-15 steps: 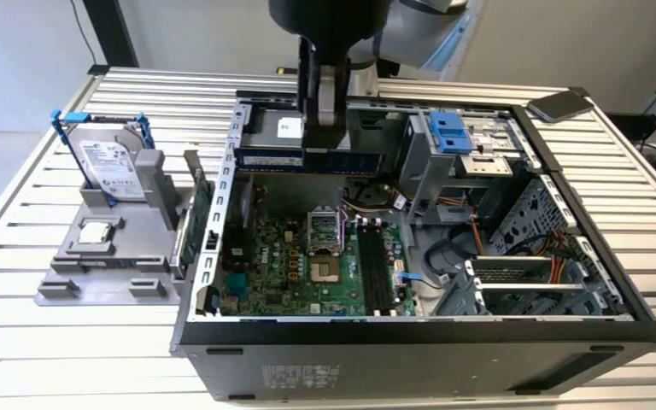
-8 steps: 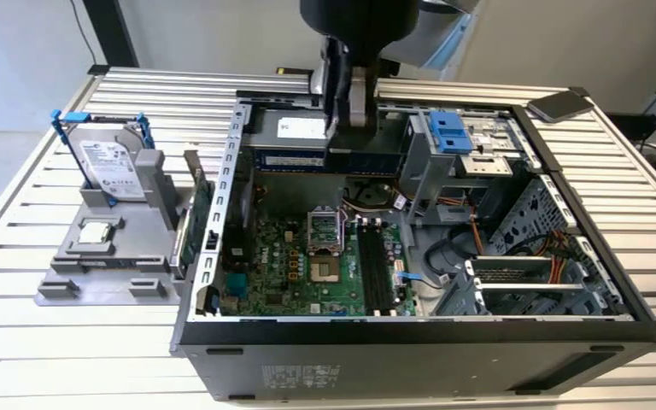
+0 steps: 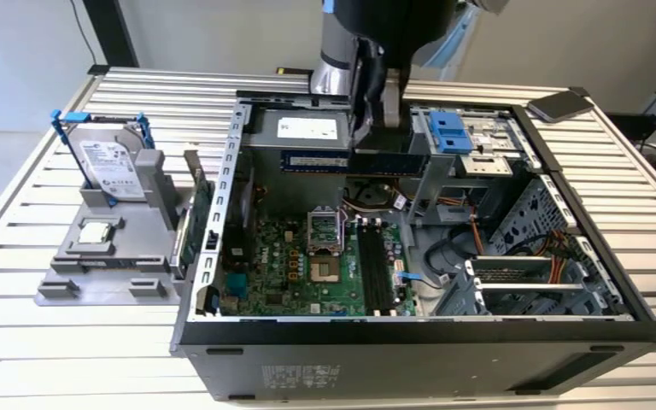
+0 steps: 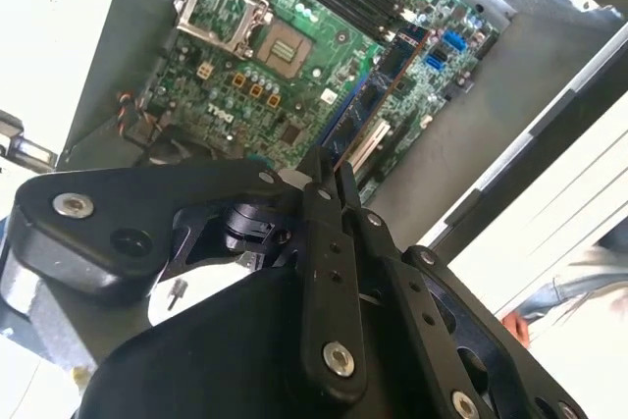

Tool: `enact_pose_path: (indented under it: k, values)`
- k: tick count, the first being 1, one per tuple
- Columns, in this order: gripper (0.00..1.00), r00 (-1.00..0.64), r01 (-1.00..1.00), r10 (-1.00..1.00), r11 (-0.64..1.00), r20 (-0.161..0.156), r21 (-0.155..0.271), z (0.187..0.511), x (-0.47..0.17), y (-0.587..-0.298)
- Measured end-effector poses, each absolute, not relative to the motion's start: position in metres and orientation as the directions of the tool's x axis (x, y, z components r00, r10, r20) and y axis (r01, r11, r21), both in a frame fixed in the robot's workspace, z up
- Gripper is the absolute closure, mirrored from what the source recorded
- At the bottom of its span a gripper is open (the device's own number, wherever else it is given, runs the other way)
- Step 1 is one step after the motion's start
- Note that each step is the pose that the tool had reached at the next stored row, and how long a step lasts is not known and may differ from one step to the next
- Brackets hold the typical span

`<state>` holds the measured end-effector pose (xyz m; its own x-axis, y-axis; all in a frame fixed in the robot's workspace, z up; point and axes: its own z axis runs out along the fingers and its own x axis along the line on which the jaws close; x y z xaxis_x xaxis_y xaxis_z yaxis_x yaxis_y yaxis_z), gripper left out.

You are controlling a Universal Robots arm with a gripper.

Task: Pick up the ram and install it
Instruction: 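Pick up the ram and move it above insertion slot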

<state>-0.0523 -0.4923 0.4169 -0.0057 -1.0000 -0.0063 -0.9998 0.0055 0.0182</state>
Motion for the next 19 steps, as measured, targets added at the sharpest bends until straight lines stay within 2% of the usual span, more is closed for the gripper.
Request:
enact_pose_path:
  k: [19]
  values:
    - [1.00, -0.006, -1.000, -1.000, 0.006, -0.006, 0.019, 0.417, -0.002, -0.492]
